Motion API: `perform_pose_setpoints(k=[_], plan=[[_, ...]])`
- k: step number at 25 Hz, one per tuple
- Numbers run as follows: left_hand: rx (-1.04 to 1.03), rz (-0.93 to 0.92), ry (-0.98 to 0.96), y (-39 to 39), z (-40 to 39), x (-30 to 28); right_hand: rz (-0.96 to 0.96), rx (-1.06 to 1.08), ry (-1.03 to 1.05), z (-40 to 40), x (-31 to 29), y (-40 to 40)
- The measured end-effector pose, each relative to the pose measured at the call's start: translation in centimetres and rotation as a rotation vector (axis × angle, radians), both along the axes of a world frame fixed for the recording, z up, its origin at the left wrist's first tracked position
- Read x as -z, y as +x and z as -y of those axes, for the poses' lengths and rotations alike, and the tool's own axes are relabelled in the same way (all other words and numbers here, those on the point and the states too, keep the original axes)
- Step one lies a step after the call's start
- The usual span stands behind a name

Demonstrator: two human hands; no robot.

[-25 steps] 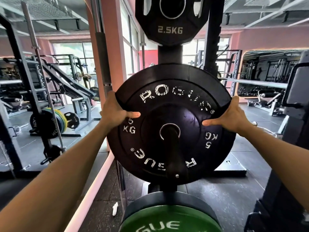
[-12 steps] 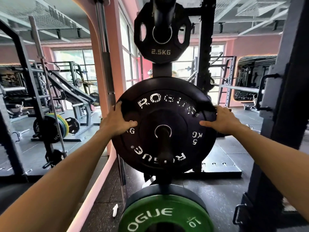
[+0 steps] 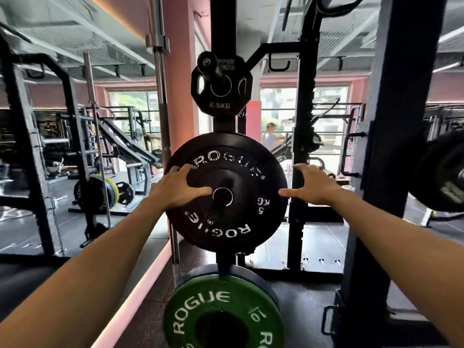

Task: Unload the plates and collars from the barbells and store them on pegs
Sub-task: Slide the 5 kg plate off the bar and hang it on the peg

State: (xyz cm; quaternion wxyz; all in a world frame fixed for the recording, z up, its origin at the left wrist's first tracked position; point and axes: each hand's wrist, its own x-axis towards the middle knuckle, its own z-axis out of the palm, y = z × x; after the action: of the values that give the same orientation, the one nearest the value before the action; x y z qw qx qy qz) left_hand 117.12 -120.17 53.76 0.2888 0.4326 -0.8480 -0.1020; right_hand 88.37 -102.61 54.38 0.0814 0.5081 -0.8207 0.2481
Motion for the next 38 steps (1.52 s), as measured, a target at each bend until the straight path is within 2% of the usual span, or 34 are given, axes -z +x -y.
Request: perform_pose_setpoints(k=[9, 15, 20, 27, 38], plan=[[0.008, 0.028, -0.042, 2.4, -12.9, -2.1, 0.028, -0.105, -0.001, -10.9, -1.3, 2.4], [0.095, -0.05, -0.06, 3.4, -24.1, -0.6, 0.082, -0.211, 0.007, -22.8, -0.3, 4.9], [0.152, -0.016, -0.021, 1.3, -33.4, -0.3, 0.07, -0.151, 0.057, -32.6, -0.1, 4.0], [0.205, -0.047, -0.073, -4.2, -44.3, -3.3, 0.043, -0.099, 0.019, -43.9, -2.8, -1.1], [0.203, -0.018, -0.043, -21.2, -56.9, -3.4, 0.022, -0.045, 0.015, -60.3, -4.1, -18.3]])
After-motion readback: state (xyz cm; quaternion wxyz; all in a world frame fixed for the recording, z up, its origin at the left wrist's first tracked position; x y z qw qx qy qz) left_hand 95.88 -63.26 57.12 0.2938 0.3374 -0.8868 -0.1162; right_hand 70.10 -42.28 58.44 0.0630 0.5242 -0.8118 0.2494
